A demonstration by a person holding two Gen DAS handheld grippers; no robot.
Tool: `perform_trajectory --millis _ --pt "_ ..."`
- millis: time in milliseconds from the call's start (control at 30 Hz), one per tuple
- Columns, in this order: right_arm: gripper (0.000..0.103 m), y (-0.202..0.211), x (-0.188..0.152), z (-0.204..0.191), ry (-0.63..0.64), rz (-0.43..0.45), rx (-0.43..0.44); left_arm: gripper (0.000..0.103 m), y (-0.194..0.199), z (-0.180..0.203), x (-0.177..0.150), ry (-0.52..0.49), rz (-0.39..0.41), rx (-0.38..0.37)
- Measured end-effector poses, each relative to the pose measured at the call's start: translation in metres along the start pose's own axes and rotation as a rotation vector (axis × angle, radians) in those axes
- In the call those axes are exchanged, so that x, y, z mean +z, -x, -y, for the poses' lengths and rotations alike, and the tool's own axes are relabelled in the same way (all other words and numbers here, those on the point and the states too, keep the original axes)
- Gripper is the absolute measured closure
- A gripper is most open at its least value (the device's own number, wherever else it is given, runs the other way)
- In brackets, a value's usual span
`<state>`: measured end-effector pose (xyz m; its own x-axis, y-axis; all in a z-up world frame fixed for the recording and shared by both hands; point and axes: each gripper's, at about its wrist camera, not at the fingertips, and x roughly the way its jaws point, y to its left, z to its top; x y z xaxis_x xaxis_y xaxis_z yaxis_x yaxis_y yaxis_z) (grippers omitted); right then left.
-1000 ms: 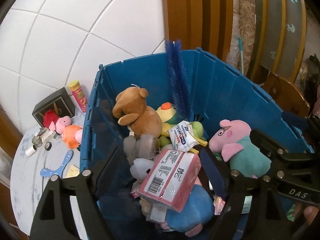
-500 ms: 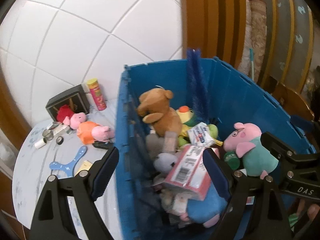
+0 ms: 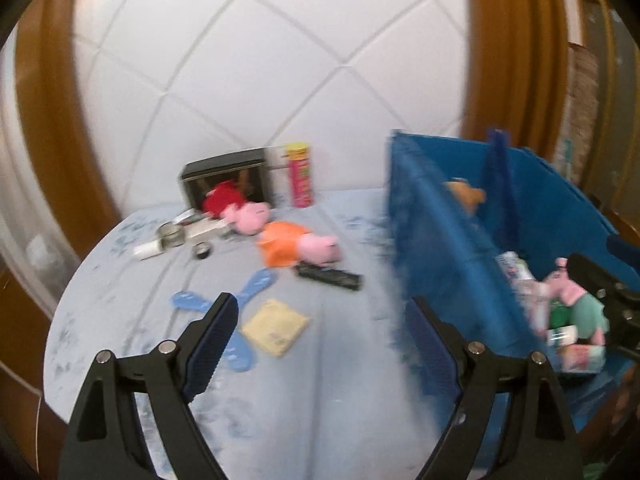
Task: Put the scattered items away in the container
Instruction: 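Withdraw both tools from the crate back over the table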
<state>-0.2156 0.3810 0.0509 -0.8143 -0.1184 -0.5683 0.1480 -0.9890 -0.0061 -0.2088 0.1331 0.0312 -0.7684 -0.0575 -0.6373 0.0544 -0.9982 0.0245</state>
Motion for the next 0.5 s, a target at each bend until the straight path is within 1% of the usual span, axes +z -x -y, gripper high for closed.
perform_trajectory --millis 167,300,433,500 --pt "0.000 -0.014 0.003 -0.081 0.021 0.007 0.050 0.017 -0.008 -0.089 -0.020 0.038 -0.023 0.040" --pt "0.000 -0.027 -0.005 -0.142 0.023 0.013 0.071 0.017 -0.021 -0.153 -0.039 0.051 -0.072 0.061" --pt "0.000 -0.041 -0.013 -0.204 0.026 0.019 0.092 0.017 -0.043 -0.203 -0.056 0.071 -0.135 0.073" --pt "0.000 -0.056 -0.018 -0.218 0.019 -0.028 0.125 0.017 -0.055 -0.222 -0.064 0.080 -0.166 0.073"
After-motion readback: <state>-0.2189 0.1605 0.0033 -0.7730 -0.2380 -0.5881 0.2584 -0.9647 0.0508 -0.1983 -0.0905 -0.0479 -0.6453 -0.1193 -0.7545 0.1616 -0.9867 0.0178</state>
